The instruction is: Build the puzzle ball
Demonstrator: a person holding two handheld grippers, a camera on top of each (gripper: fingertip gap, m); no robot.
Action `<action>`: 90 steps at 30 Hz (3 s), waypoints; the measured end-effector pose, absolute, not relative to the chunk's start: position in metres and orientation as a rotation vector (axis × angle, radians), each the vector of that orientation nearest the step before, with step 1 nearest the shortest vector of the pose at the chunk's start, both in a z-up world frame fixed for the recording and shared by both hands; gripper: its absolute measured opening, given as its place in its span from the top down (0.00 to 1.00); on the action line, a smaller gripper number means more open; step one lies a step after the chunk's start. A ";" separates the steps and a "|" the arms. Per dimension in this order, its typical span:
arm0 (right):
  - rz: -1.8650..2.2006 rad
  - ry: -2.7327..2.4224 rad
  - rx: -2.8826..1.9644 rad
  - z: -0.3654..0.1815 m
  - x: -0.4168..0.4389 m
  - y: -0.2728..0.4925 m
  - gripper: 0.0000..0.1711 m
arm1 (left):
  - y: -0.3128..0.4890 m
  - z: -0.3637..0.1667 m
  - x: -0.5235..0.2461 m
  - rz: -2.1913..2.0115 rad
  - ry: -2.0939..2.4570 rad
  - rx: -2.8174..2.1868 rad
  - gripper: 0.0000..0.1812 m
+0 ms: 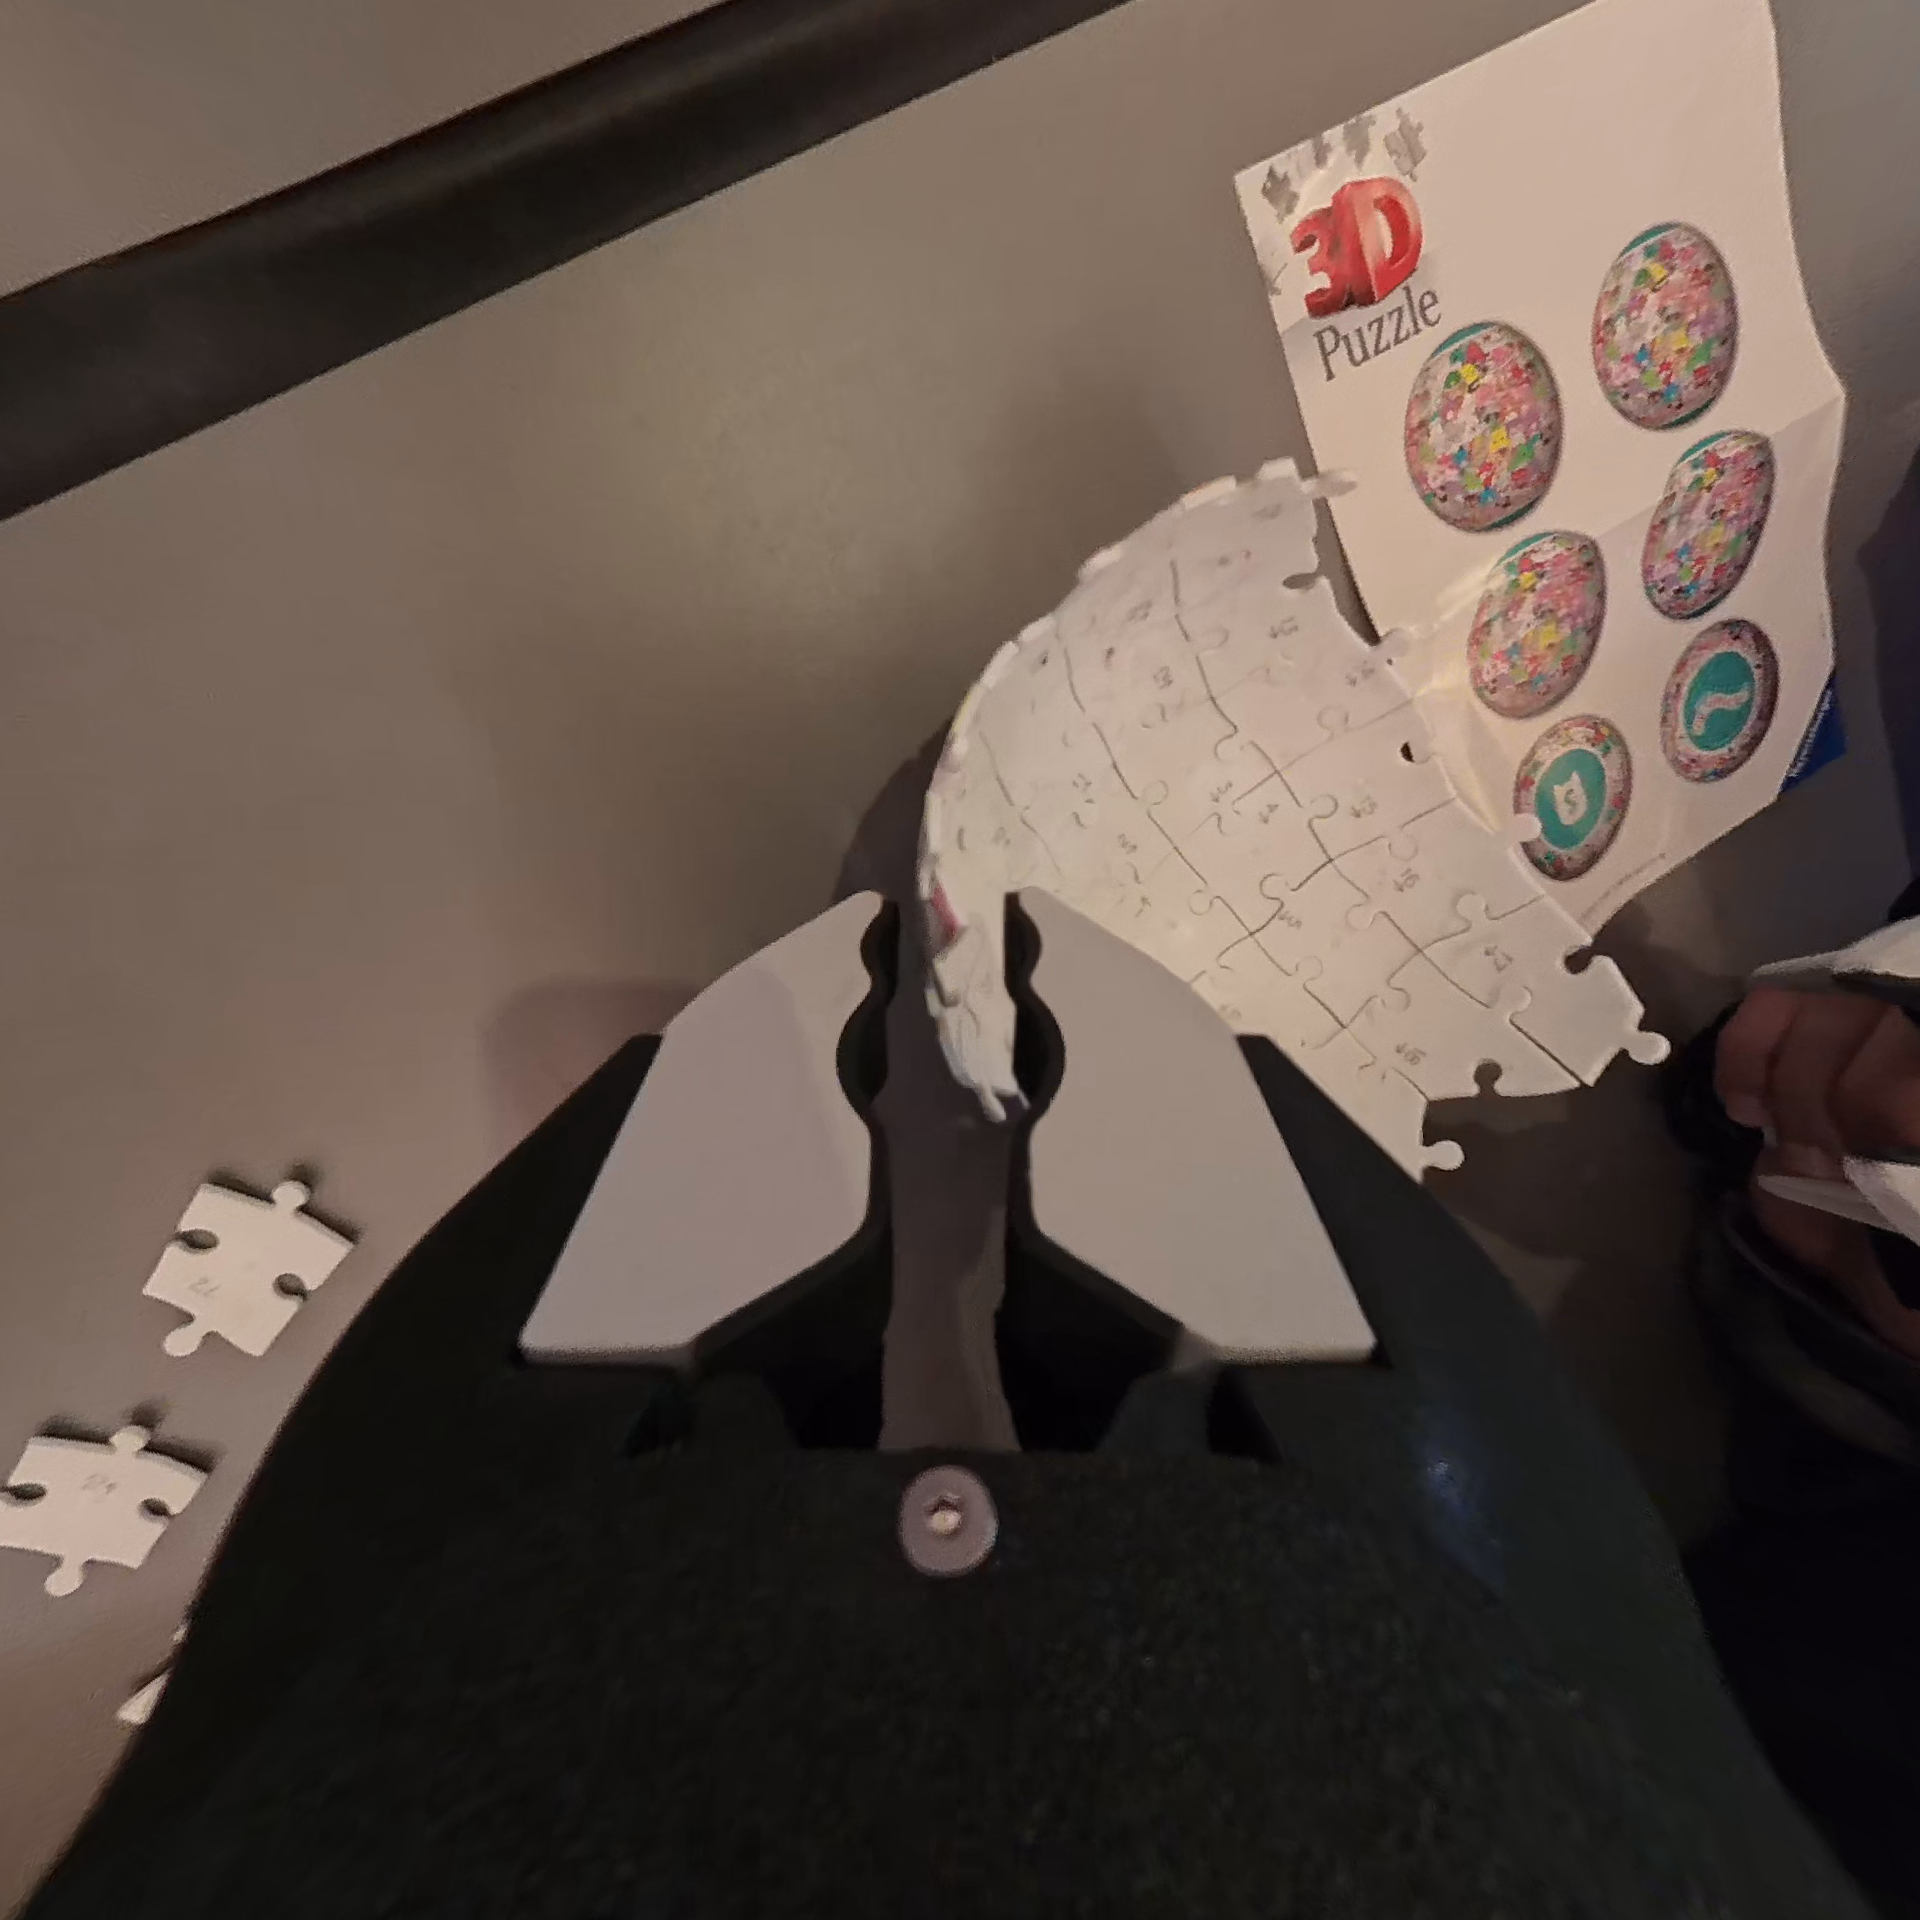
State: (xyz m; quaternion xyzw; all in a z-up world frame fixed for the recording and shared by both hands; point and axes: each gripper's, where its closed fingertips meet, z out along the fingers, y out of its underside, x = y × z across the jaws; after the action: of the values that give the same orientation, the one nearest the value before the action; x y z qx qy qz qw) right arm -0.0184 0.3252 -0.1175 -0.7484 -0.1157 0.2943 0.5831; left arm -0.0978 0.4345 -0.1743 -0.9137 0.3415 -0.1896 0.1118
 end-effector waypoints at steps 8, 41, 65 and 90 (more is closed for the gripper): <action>0.648 -0.277 -1.732 -0.114 -0.016 0.326 0.84 | 0.430 -0.142 -0.119 -0.552 1.000 -2.520 0.87; 0.733 -0.880 -2.349 -0.181 -0.030 0.447 0.93 | 0.394 -0.148 -0.135 -0.904 0.956 -1.921 0.74; 0.743 -0.943 -2.408 -0.181 -0.026 0.448 0.95 | 0.392 -0.153 -0.135 -0.893 0.976 -1.945 0.74; 0.498 -0.761 -2.256 -0.157 -0.001 0.436 0.84 | 0.396 -0.147 -0.138 -0.855 0.966 -1.912 0.73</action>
State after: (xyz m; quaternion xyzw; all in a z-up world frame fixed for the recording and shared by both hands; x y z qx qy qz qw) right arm -0.0008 0.4358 -0.1567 -0.8697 -0.2933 0.1921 0.3473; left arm -0.1380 0.3964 -0.1475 -0.7578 0.3827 -0.3389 0.4055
